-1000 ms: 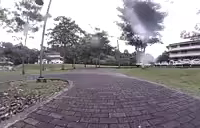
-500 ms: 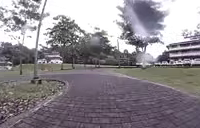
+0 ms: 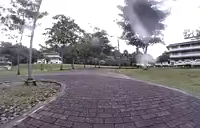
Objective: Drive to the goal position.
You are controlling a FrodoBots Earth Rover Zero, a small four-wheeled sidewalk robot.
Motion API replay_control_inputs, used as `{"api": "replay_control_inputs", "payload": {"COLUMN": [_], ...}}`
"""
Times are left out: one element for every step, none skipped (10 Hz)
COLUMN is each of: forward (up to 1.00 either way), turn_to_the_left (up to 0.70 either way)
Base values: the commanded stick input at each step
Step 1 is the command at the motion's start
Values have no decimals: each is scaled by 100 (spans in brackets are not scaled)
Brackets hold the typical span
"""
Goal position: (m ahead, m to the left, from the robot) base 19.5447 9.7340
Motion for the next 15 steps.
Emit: {"api": "replay_control_inputs", "payload": {"forward": [70, 70, 70, 70, 70, 70, 70, 70, 70, 70, 70, 70, 70, 70, 70], "turn_to_the_left": [0, 0, 0, 0, 0, 0, 0, 0, 0, 0, 0, 0, 0, 0, 0]}}
